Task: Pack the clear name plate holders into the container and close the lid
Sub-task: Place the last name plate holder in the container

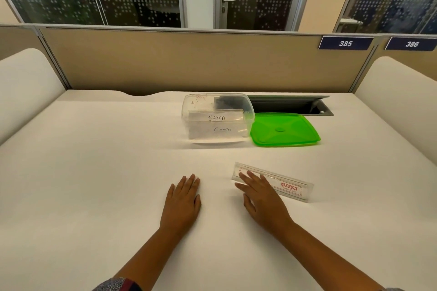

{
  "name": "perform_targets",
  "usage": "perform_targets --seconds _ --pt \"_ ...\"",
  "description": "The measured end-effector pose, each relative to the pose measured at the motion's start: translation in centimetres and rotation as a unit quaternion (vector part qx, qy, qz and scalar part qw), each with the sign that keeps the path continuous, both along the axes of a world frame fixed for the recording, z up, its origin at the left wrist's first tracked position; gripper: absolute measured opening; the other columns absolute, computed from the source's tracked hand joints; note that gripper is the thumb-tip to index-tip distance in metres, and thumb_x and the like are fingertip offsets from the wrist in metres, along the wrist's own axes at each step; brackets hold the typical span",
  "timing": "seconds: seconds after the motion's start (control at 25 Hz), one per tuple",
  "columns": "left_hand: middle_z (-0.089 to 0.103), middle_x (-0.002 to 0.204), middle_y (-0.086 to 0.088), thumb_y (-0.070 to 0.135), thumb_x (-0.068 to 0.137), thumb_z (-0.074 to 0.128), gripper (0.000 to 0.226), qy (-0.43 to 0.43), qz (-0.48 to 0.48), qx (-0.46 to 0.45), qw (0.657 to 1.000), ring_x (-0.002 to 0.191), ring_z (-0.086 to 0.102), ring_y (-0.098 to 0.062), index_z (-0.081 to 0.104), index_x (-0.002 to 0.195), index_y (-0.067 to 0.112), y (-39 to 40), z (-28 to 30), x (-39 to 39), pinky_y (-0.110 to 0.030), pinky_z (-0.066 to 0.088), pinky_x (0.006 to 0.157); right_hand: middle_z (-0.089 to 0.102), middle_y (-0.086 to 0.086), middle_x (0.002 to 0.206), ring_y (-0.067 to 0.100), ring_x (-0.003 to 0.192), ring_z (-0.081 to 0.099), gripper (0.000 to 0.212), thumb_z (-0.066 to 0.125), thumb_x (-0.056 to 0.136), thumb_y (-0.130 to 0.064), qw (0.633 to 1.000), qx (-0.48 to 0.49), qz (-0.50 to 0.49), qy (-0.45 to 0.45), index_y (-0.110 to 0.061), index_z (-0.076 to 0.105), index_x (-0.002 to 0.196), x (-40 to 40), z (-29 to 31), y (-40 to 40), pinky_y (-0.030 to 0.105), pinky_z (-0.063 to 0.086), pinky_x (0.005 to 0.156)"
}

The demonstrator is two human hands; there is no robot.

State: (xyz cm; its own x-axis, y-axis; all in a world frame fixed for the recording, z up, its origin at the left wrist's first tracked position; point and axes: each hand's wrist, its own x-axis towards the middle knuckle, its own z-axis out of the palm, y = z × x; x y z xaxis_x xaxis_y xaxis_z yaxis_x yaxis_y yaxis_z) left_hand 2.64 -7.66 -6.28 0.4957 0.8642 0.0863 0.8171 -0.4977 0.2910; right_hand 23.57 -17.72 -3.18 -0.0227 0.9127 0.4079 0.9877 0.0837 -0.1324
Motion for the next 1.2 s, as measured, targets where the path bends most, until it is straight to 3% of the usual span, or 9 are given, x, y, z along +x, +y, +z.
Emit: perform_targets --seconds 0.32,0.48,0.64,0.8,0.92,1.04,1.12,1.2 --pt "0.019 0.156 0.006 0.027 0.095 0.031 0.05 -0.01 0.001 -0.002 1.0 0.144 0.012 -0.015 0.022 0.144 0.024 -0.1 0.0 0.3 -0.037 0.008 0.118 0.052 0.007 0.138 0.026 0.128 0.048 0.052 0.059 0.083 -0.01 0.987 -0.055 -0.15 -0.006 -0.019 0.048 0.133 2.4 1.0 0.5 0.053 0.028 0.11" --pt "0.022 0.155 0.005 0.026 0.094 0.032 0.05 -0.021 0.005 0.003 1.0 0.144 0.014 -0.016 0.024 0.144 0.025 -0.2 -0.1 0.3 -0.037 0.01 0.118 0.071 0.006 0.109 0.024 0.1 0.067 0.063 0.077 0.062 0.002 0.986 -0.009 -0.162 -0.029 -0.017 0.061 0.12 2.4 1.1 0.6 0.055 0.046 0.094" --pt "0.019 0.156 0.005 0.026 0.094 0.03 0.051 -0.017 0.007 0.018 1.0 0.144 0.013 -0.016 0.02 0.144 0.025 0.0 -0.2 0.3 -0.037 0.008 0.118 0.072 0.006 0.101 0.026 0.085 0.069 0.066 0.077 0.057 0.008 0.988 0.012 -0.149 -0.042 -0.017 0.064 0.116 2.4 1.0 0.5 0.046 0.055 0.082" --pt "0.016 0.156 0.006 0.027 0.095 0.028 0.052 -0.003 0.008 0.019 1.0 0.145 0.011 -0.015 0.017 0.145 0.026 -0.1 -0.5 0.2 -0.037 0.007 0.118 0.073 0.003 0.092 0.023 0.072 0.067 0.062 0.074 0.058 0.011 0.992 0.036 -0.121 -0.023 -0.018 0.065 0.113 2.2 1.1 0.5 0.033 0.054 0.059" --pt "0.02 0.155 0.007 0.027 0.094 0.032 0.05 -0.015 -0.002 0.003 1.0 0.144 0.013 -0.013 0.024 0.143 0.027 0.4 -0.2 0.0 -0.035 0.008 0.118 0.072 0.0 0.09 0.021 0.073 0.066 0.064 0.073 0.058 0.013 0.995 0.057 -0.081 -0.03 -0.02 0.065 0.112 1.9 1.4 0.6 0.029 0.053 0.059" --pt "0.037 0.148 0.006 0.022 0.092 0.048 0.043 -0.146 0.0 -0.086 0.986 0.138 0.03 -0.012 0.044 0.134 0.026 1.4 1.0 -0.6 -0.031 0.019 0.115 0.071 0.0 0.093 0.021 0.079 0.066 0.066 0.073 0.06 0.014 0.997 0.068 -0.041 -0.023 -0.02 0.063 0.115 1.2 1.5 0.7 0.029 0.054 0.064" --pt "0.048 0.137 0.011 0.02 0.086 0.06 0.042 -0.281 0.013 -0.149 0.948 0.129 0.042 -0.009 0.052 0.128 0.026 1.4 2.1 -0.9 -0.024 0.028 0.109 0.07 0.0 0.094 0.02 0.08 0.065 0.07 0.072 0.058 0.016 0.997 0.075 -0.013 -0.016 -0.021 0.062 0.117 0.4 1.8 1.0 0.028 0.053 0.065" --pt "0.05 0.129 0.017 0.021 0.081 0.068 0.042 -0.353 0.018 -0.168 0.92 0.121 0.046 -0.003 0.056 0.12 0.031 1.0 3.3 -0.4 -0.021 0.033 0.104 0.07 -0.001 0.094 0.02 0.081 0.065 0.072 0.071 0.057 0.017 0.996 0.084 0.016 -0.003 -0.022 0.061 0.118 -0.5 2.2 1.6 0.026 0.051 0.065"
